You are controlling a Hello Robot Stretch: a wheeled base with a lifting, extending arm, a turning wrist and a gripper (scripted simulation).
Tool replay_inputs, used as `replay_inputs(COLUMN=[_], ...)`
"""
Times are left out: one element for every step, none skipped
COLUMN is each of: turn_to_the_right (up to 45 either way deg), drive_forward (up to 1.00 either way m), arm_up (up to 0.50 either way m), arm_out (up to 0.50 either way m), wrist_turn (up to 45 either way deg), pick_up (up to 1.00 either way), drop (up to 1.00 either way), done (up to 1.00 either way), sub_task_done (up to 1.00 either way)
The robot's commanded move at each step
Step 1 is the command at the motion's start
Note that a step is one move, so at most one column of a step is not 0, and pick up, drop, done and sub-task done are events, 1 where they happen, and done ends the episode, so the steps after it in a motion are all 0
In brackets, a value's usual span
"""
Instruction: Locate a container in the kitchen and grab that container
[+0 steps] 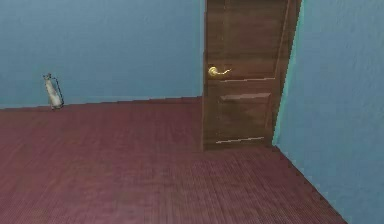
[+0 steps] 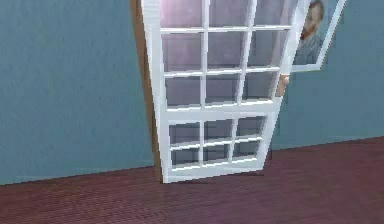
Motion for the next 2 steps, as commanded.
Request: replay_inputs(turn_to_the_right=[0.0,-15.0], drive_forward=[0.30,0.00], arm_up=[0.00,0.00], arm_out=[0.00,0.00], wrist_turn=[0.0,0.0], pick_up=[0.00,0.00], drop=[0.00,0.00], done=[0.00,0.00], sub_task_done=[0.00,0.00])
